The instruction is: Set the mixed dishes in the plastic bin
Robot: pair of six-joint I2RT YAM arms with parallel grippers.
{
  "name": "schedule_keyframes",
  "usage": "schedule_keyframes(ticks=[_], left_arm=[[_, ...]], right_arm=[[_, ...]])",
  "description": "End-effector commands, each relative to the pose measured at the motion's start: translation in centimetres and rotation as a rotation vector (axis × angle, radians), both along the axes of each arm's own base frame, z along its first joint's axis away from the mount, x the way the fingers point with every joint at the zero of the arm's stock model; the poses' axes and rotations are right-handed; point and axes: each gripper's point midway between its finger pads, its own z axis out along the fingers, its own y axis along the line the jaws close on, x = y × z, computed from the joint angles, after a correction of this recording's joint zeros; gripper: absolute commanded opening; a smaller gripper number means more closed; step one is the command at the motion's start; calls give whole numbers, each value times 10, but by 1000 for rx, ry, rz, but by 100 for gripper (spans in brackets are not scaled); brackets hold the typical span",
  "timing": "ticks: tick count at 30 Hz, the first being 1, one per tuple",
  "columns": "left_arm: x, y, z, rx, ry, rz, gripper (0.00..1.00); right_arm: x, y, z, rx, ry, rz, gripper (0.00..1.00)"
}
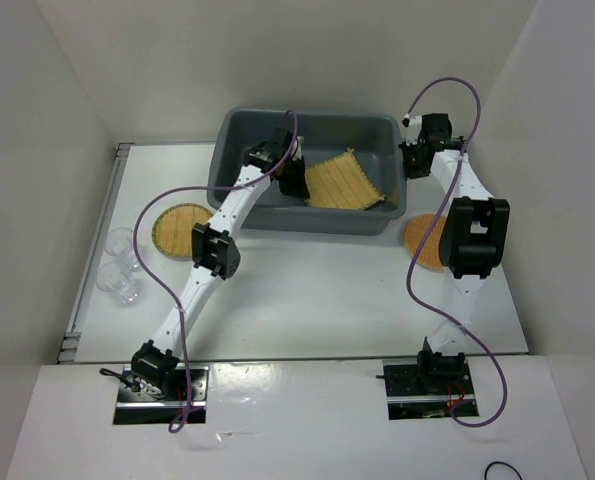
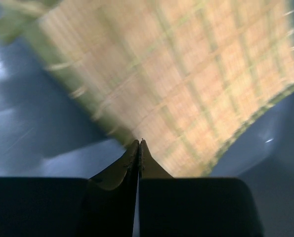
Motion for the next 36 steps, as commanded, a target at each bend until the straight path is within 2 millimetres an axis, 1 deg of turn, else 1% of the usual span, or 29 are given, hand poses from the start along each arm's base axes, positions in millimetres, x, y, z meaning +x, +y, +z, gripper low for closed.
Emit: schedule_keyframes(ticks=[1,2,3,7,8,9,10,11,12,13,14,15,16,17,18,19,20,21,22,23,24,25,26,27,28,30,31,33,36], left_arm=[[7,-24,7,-102,-38,-23,4],[5,-34,12,-134,-50,-54,4],[5,-38,9,-151,-42,-54,5],[10,-49,23,-227,-69,-73,7],[8,-55,32,-236,-87,-84,7],[9,-55,38,-234,-100,-79,7],[11,-53,54,-234,-135,-81,8],[13,-52,64,-233,-153,-74,8],[15,-51,73,-227,-179,-71,8],[16,-49,96,-228,-225,-75,10],[17,-47,107,-228,-246,-67,10],[17,-44,131,-230,-292,-68,10],[19,-39,144,-237,-313,-60,11],[18,-35,155,-228,-335,-57,12],[14,-30,175,-217,-365,-53,14],[15,-20,184,-200,-378,-35,18],[13,-15,191,-179,-390,-26,22],[8,-2,201,-125,-400,-1,25],[5,5,203,-99,-393,21,29],[-1,20,204,-33,-376,57,36],[-5,27,203,-3,-360,75,65],[-9,32,197,21,-336,84,71],[-17,37,197,38,-306,95,77],[-22,37,199,60,-305,102,89],[-29,31,196,78,-296,94,94],[-40,31,201,116,-299,103,100],[-49,22,204,113,-300,82,100],[-54,18,203,117,-291,70,100],[-61,16,199,129,-270,58,100]], right_arm=[[-23,40,9,101,45,129,0],[-26,43,8,110,52,149,0],[-26,51,9,117,50,176,0],[-34,55,12,129,56,201,0],[-34,48,20,95,32,176,0],[-35,39,23,89,30,147,0],[-33,31,29,78,9,129,0],[-34,23,39,69,-11,110,0],[-37,6,40,68,-12,76,0],[-40,-3,43,74,-10,50,3],[-46,-20,50,96,-11,24,6],[-51,-27,53,111,-6,14,11],[-57,-35,55,112,0,12,24],[-69,-36,57,144,27,24,30],[-77,-50,59,161,34,3,38],[-84,-55,61,169,43,15,58],[-97,-56,55,188,77,18,67],[-111,-62,45,200,127,13,75],[-121,-64,42,208,150,2,90],[-138,-63,30,220,200,-3,96],[-147,-73,24,211,219,-37,98],[-161,-75,10,221,265,-60,98],[-169,-80,8,226,270,-80,98],[-176,-94,2,242,270,-112,98],[-188,-96,-4,266,288,-130,98],[-197,-112,-10,289,284,-169,98],[-202,-115,-13,297,289,-170,98],[-205,-122,-23,327,307,-191,98],[-213,-139,-38,360,324,-217,98]])
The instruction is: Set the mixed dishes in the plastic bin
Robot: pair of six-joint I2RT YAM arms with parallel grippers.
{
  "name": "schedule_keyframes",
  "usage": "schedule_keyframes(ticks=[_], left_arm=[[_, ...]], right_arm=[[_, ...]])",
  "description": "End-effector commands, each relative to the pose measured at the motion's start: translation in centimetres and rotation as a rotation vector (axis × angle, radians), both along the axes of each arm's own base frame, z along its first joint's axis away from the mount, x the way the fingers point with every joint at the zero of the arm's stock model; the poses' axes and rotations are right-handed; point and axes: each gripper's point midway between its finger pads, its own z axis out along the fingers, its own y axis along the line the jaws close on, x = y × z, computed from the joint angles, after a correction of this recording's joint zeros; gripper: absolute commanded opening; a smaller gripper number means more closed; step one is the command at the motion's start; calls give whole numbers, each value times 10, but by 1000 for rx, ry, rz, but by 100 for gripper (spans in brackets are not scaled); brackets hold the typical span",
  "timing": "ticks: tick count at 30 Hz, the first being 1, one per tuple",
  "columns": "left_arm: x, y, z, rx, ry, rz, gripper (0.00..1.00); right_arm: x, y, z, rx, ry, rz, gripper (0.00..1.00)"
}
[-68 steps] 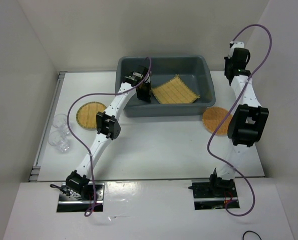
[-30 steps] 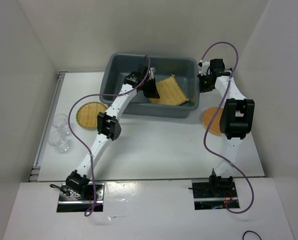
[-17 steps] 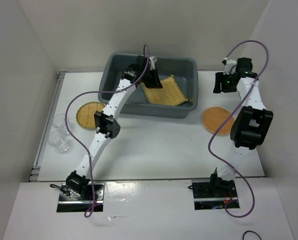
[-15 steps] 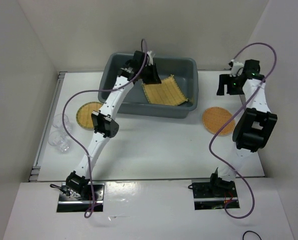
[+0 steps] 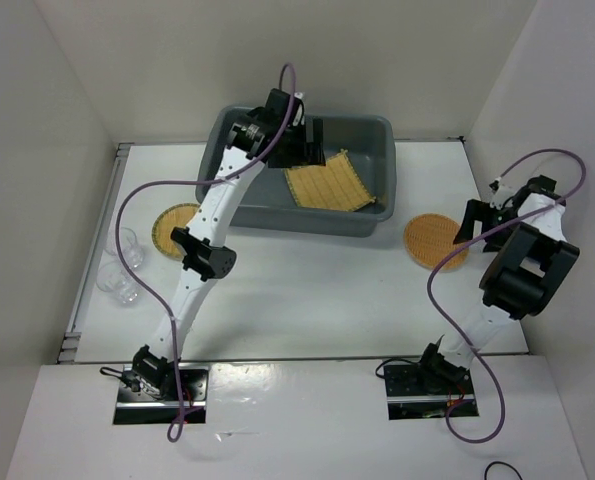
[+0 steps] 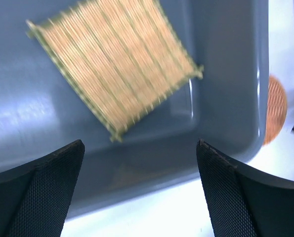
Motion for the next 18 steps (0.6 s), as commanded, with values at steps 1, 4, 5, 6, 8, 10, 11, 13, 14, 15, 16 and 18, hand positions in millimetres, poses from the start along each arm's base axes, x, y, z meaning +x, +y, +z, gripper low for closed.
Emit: schedule_keyframes(ticks=[1,4,5,6,8,10,11,13,14,15,16,18], left_arm=[[-17,6,3,55,16,-10,100],[-26,-1,7,73,3,-40,100],[-30,-7,7,73,2,-52,100],[-34,-11,13,63,-2,-55,100],[-36,-12,18,46,-3,-55,100],[-42,-13,30,39,-25,-58,100],[-44,-17,30,44,-29,-62,100],[-49,-13,46,36,-60,-69,100],[-50,-12,52,30,-69,-69,100],[-53,-10,58,26,-75,-68,100],[-55,-9,57,31,-66,-69,100],[-59,-6,64,36,-73,-75,100]], right_arm=[[-1,-9,-8,37,-20,12,98],[-10,-17,-23,64,7,0,98],[-10,-17,-28,64,14,17,98],[-15,-12,-37,117,35,21,98],[-19,-5,-45,163,51,48,98],[-23,6,-55,253,70,47,98],[-22,9,-57,275,67,60,98],[-23,21,-63,367,75,71,98],[-22,24,-63,389,68,85,98],[-23,28,-66,420,70,93,98],[-20,33,-68,466,64,89,98],[-19,38,-75,514,70,89,98]])
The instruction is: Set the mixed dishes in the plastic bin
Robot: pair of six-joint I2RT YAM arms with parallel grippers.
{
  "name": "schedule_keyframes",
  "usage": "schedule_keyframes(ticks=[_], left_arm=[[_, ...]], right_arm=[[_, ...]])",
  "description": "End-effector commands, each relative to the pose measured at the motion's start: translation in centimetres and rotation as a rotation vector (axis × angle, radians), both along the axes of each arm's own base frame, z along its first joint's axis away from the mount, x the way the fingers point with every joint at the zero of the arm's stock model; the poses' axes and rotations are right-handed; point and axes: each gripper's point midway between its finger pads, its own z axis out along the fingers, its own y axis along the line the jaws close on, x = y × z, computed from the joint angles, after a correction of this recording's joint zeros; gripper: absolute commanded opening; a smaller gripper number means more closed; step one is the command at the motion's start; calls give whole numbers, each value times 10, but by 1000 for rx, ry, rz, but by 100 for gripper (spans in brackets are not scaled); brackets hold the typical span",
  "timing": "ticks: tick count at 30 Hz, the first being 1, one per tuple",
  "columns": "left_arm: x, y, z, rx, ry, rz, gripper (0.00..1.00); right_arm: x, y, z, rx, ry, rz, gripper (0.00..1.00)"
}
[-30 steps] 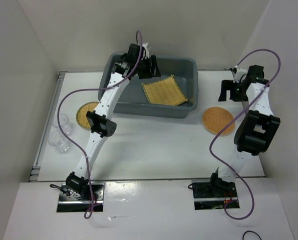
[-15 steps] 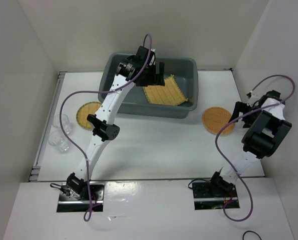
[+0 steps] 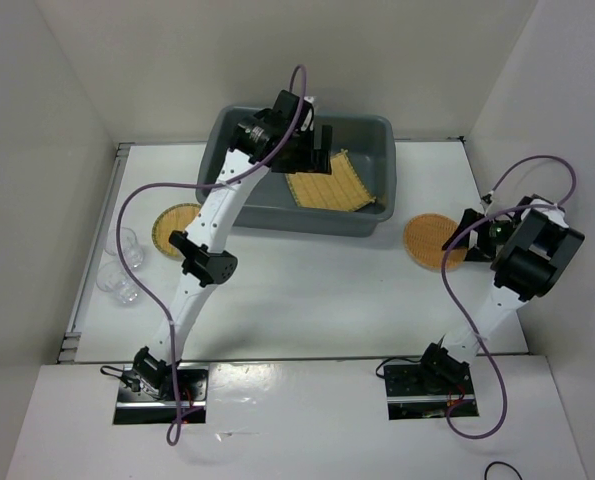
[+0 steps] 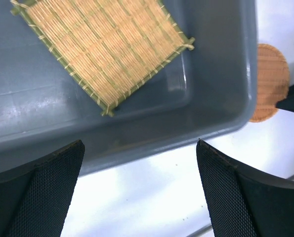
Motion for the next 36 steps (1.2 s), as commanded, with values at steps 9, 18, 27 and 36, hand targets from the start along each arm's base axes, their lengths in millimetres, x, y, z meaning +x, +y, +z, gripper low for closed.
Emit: schedule_keyframes(ticks=[9,18,27,36], left_arm=[[-20,12,48,-24,-64,-15,100],[-25,0,58,-60,-90,-36,100],[-26,1,76,-91,-135,-36,100],[-28,15,96,-70,-201,-12,100]], right_arm=[[-12,45,-43,393,81,-7,52],[-5,36,-38,355,57,-36,0],[14,17,36,210,-91,-10,0],[68,2,185,78,-346,-27,0]])
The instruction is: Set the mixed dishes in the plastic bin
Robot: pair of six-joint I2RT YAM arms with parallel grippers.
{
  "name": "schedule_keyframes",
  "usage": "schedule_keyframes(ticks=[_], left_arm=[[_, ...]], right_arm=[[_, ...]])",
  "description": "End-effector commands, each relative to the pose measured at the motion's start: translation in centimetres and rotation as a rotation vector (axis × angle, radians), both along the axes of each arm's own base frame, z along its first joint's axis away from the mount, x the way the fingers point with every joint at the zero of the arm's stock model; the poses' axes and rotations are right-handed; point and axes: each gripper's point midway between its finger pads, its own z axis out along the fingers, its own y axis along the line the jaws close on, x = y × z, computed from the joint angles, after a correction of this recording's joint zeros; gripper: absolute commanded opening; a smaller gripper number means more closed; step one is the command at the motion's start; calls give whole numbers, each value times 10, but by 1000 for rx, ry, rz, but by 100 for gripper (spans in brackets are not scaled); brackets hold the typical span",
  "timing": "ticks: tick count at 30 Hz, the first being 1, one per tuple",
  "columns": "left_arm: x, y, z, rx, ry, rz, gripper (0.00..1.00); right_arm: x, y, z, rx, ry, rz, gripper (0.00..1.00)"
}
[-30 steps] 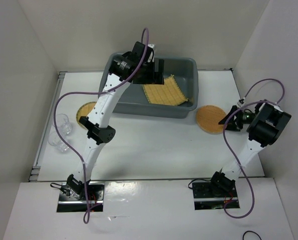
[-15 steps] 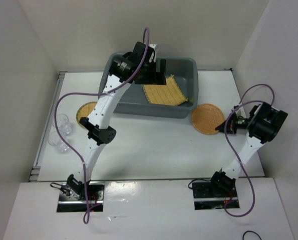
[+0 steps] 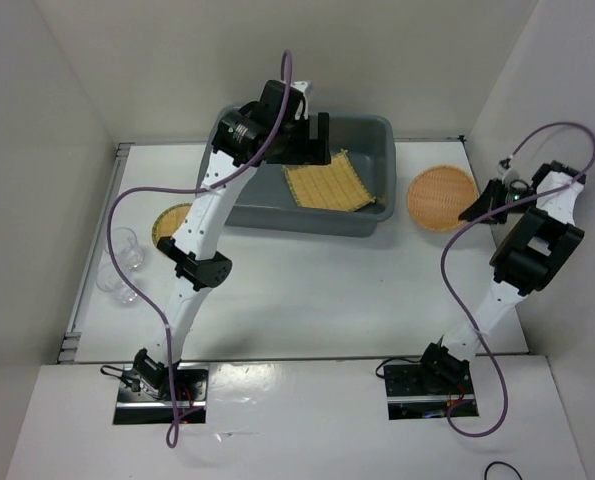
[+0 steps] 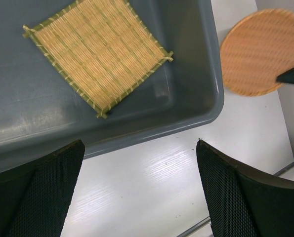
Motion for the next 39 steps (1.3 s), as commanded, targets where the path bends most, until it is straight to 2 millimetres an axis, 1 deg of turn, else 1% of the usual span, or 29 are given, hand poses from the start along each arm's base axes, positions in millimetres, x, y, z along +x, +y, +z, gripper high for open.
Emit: schedule_keyframes(ticks=[1,5,6,8,10,11,12,13,14,15,16,18,19,20,21,22,23,25,27,28,29,30,31,32,33,34,35,37,39], left_arm=[[-5,11,35,-11,-97,9,100],[-8,21,51,-18,-130,49,100],[-10,26,59,-21,-147,61,100],[-11,38,73,-9,-189,97,100],[-13,46,83,1,-219,122,100],[-15,50,89,-3,-233,132,100],[-11,54,85,6,-223,142,100],[-10,59,84,13,-216,151,100],[-11,61,83,24,-210,158,100],[-10,60,72,25,-167,173,100],[-12,63,73,27,-164,189,100],[-18,61,70,42,-150,197,100],[-18,65,70,51,-150,223,100],[-19,69,71,53,-148,238,100],[-24,75,78,53,-159,250,100],[-24,79,68,81,-134,268,100],[-30,91,77,87,-152,307,100],[-36,103,77,110,-144,345,100],[-52,122,72,141,-117,396,100],[-56,131,67,153,-100,420,100],[-66,148,77,131,-112,457,100],[-71,154,50,174,-46,476,100],[-77,160,44,179,-38,489,100],[-89,171,66,103,-98,511,100],[-96,174,66,82,-111,506,100],[-98,171,43,59,-84,514,100],[-120,182,61,-29,-129,524,100],[-135,190,60,-142,-129,571,100],[-153,209,52,-208,-138,623,100]], right_arm=[[33,1,120,-145,-290,-26,0],[47,30,163,-292,-396,1,0],[48,36,180,-325,-445,12,0],[53,51,197,-372,-498,44,0],[55,60,226,-420,-586,58,0],[58,74,236,-424,-623,88,0],[59,83,261,-452,-688,93,0],[68,91,257,-450,-676,114,0],[74,118,258,-455,-707,183,0],[81,130,255,-462,-708,213,0],[83,158,250,-444,-711,274,0],[86,185,237,-429,-700,339,0],[90,199,220,-398,-666,378,0],[89,221,211,-366,-654,431,0],[90,231,202,-344,-640,458,0],[100,240,181,-320,-605,483,0],[101,253,169,-290,-585,515,0],[115,258,142,-276,-540,531,0],[122,265,128,-264,-530,555,0],[130,265,114,-264,-517,564,0],[134,266,107,-261,-508,565,0],[135,268,96,-275,-486,582,0],[137,270,89,-292,-486,602,0],[139,271,67,-280,-437,609,0],[140,270,60,-281,-430,619,0],[140,269,51,-287,-410,625,0],[141,269,39,-281,-386,629,0],[145,269,33,-280,-381,629,0],[147,269,19,-274,-358,632,0]])
